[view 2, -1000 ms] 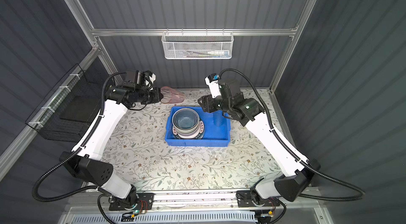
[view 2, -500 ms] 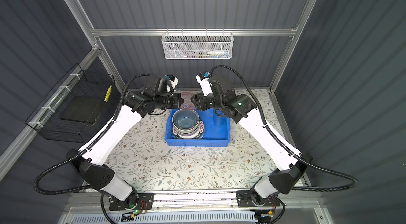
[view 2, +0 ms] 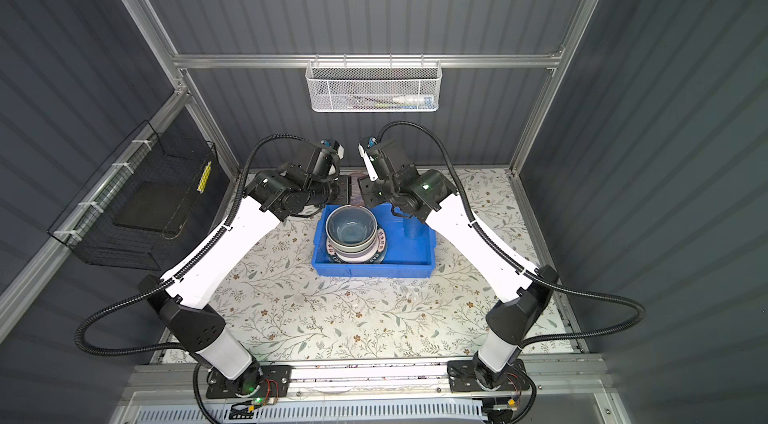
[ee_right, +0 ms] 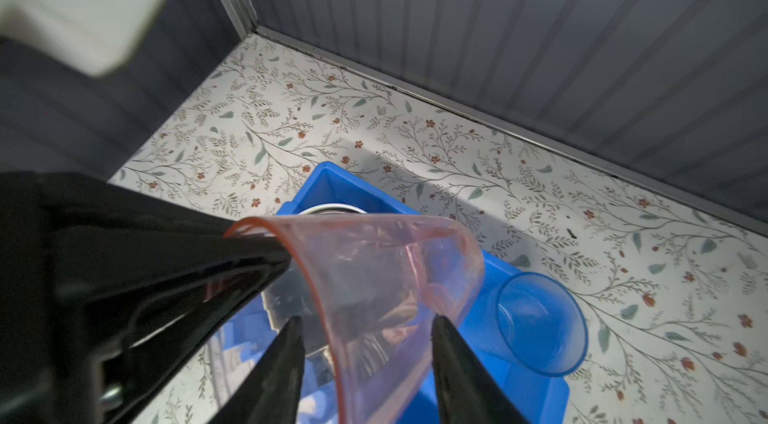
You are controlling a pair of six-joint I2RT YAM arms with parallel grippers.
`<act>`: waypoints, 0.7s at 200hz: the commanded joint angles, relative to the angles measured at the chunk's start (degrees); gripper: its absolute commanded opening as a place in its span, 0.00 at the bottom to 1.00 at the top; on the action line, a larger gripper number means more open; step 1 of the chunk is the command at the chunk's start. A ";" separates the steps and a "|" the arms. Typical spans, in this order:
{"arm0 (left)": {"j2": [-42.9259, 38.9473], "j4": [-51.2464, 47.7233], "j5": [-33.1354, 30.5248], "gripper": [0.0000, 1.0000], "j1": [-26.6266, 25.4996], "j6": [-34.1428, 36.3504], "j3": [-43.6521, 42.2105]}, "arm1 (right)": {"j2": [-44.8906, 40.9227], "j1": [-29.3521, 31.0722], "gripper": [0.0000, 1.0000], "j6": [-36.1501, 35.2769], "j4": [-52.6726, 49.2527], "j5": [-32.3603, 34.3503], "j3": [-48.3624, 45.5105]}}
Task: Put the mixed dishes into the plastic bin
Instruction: 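Carry the pink cup over the bin while the right gripper closes on it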
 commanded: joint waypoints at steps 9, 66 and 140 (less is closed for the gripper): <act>-0.32 -1.24 -3.10 0.01 -0.62 1.52 2.05 | 1.67 0.37 0.45 0.46 -3.07 4.78 2.11; -1.57 0.21 -3.05 0.04 -1.25 4.77 0.41 | 4.30 0.37 0.26 1.60 -4.43 6.49 4.64; -2.19 1.00 0.33 0.15 -1.32 5.54 -1.46 | 4.37 0.38 0.11 1.70 -4.41 6.62 4.40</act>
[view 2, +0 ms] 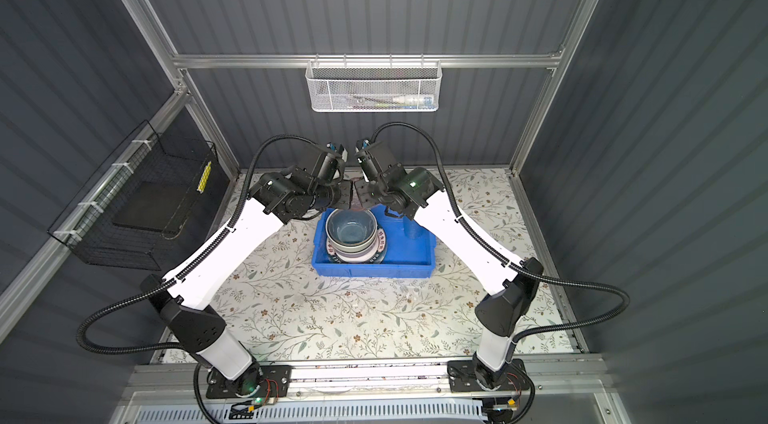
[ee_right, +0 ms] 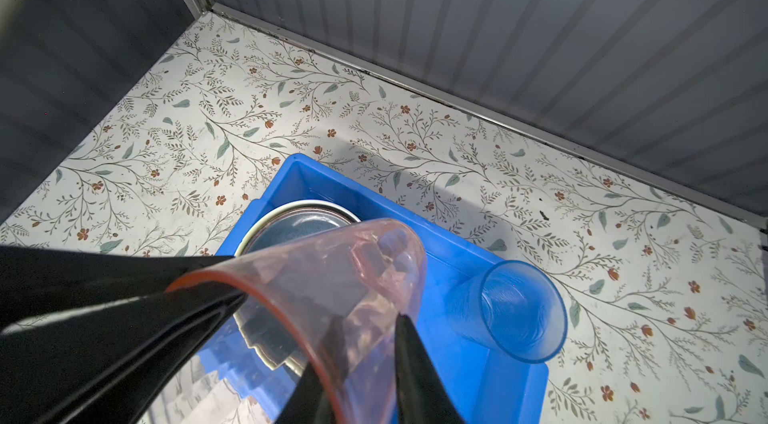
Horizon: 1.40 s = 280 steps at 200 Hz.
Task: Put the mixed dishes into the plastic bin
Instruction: 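Carry the pink cup over the bin while the right gripper closes on it, then carry the pink cup with the right gripper while the left releases and withdraws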
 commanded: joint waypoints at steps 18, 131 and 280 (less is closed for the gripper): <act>-2.65 2.61 6.47 0.18 -0.24 1.45 -1.87 | 0.31 -0.88 0.10 0.27 -1.43 0.00 0.93; -8.29 6.58 18.41 0.46 -0.18 0.41 -9.91 | -7.14 -0.96 0.07 2.24 0.34 -1.66 -9.18; -23.93 13.21 8.77 0.97 -0.10 6.13 -30.09 | -18.75 -3.71 0.07 4.31 -7.54 0.39 -23.33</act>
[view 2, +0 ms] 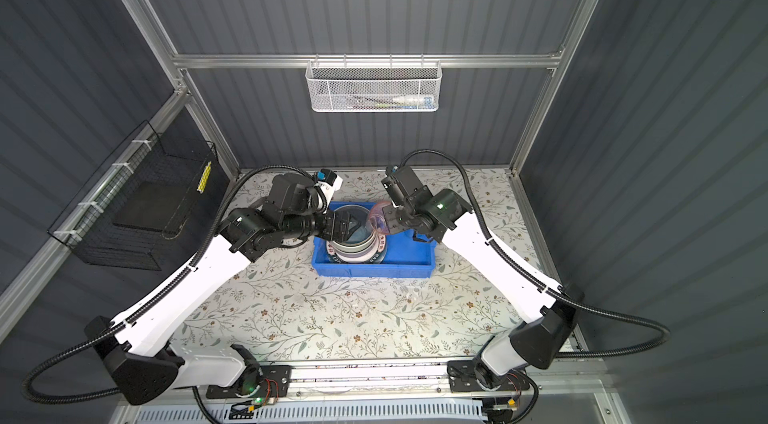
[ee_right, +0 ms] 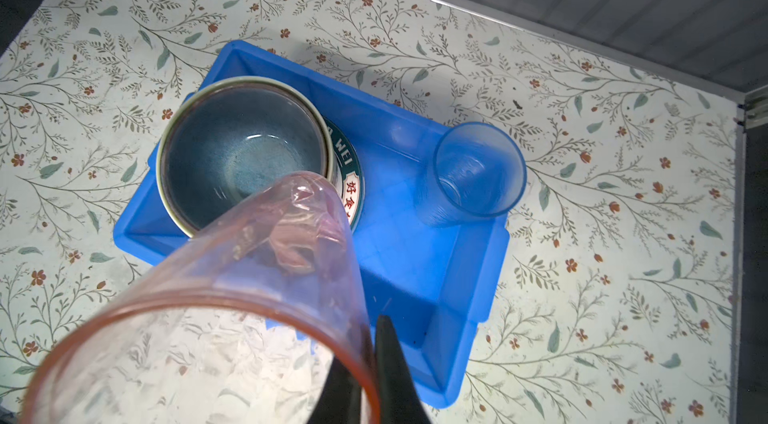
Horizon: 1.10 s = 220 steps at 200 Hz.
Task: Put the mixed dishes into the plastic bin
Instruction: 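Carry the pink cup with the right gripper while the left releases and withdraws, then lower the pink cup into the bin beside the light blue cup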
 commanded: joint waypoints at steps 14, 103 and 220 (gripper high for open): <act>-5.15 0.71 -11.96 1.00 -0.03 3.27 -5.12 | -3.52 -2.65 0.07 0.58 -3.91 0.01 -3.96; -11.32 -0.75 -25.95 1.00 2.24 1.67 -13.76 | -2.09 -8.94 0.08 0.60 -6.04 -5.10 -11.81; -12.76 -1.71 -26.76 1.00 5.65 2.20 -16.16 | 6.92 -9.80 0.11 -0.13 -7.99 -4.36 -13.80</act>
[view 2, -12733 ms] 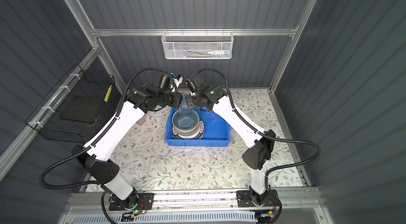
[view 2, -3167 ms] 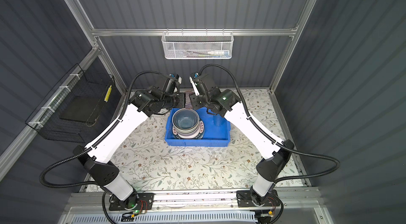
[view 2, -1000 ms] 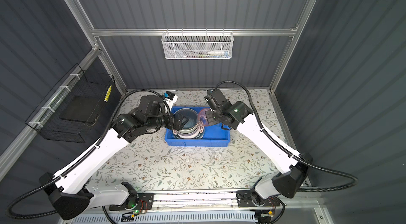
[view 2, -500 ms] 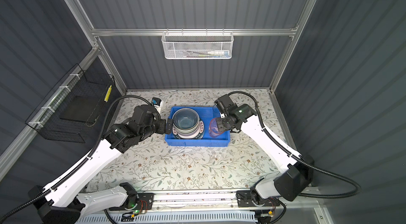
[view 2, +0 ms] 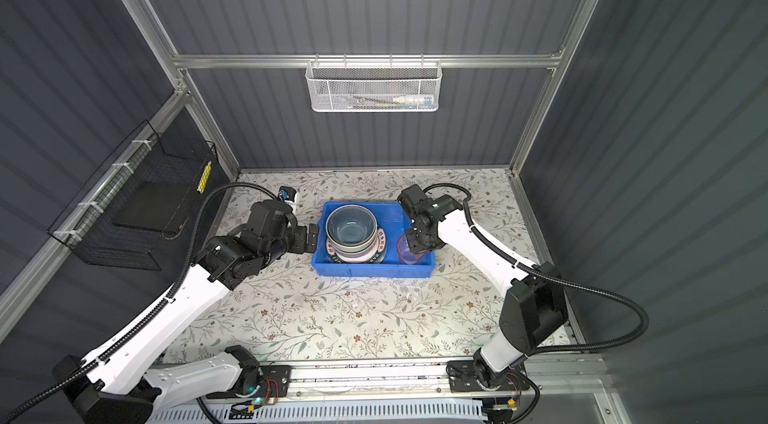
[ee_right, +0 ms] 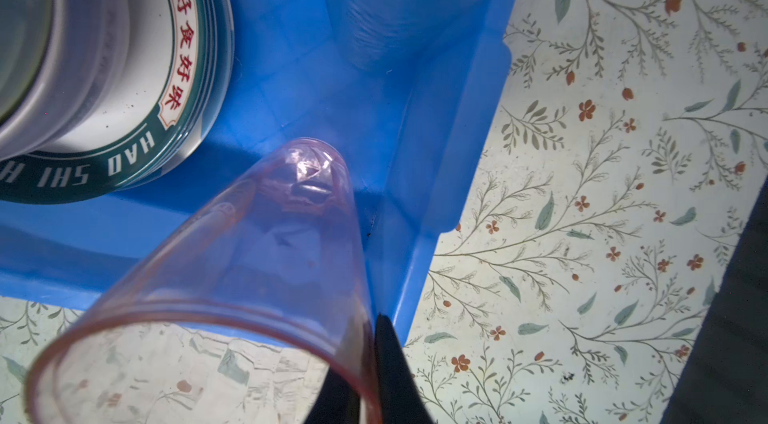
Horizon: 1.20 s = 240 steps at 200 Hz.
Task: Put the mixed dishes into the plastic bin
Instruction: 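Lower the pink cup into the bin beside the light blue cup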
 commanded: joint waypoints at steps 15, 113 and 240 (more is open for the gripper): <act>-1.56 -1.49 -0.81 1.00 1.50 0.22 -1.26 | 0.80 -0.69 0.11 -0.32 -2.74 -0.15 -0.93; -0.96 -1.59 0.04 1.00 3.62 0.35 -1.97 | 1.13 -2.80 0.15 0.19 -2.11 -1.27 -3.34; 0.27 -1.26 0.12 1.00 4.24 0.48 -2.22 | 1.06 -3.48 0.39 0.55 -0.78 0.29 -1.63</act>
